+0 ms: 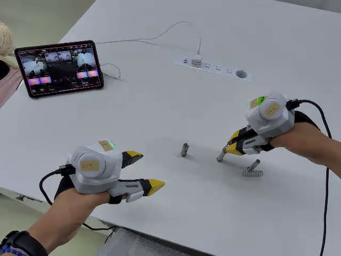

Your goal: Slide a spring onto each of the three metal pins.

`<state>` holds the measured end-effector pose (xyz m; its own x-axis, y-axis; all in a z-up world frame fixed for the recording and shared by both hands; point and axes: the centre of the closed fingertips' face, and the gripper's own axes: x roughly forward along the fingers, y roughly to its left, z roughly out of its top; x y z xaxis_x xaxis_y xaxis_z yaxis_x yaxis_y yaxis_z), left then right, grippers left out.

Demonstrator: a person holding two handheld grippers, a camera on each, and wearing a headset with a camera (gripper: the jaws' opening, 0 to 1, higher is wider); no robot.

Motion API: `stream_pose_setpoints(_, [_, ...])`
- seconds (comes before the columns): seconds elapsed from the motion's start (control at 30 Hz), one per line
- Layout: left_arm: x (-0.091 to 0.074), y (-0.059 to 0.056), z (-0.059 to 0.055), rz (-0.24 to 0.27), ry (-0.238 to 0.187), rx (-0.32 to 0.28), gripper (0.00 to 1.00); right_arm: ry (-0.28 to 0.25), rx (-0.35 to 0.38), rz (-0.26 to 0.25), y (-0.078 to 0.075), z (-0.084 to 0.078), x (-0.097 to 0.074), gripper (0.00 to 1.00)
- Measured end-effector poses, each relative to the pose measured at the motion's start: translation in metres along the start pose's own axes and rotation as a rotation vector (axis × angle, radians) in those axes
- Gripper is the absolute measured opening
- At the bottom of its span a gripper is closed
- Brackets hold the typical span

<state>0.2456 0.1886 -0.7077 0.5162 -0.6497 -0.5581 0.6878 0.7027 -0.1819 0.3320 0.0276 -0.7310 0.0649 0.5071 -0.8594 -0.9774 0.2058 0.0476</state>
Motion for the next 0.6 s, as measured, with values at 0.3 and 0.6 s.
stream_pose_setpoints(0.3, [-0.001,0.001,-0.001,0.004,-0.001,-0.002,0.55,0.013,-0.015,-0.004,0.002,-0.001,0.008,0.13])
stream_pose_setpoints(0.6, [-0.003,0.002,0.001,0.01,-0.004,-0.002,0.56,0.023,-0.022,0.008,0.001,-0.005,0.018,0.13])
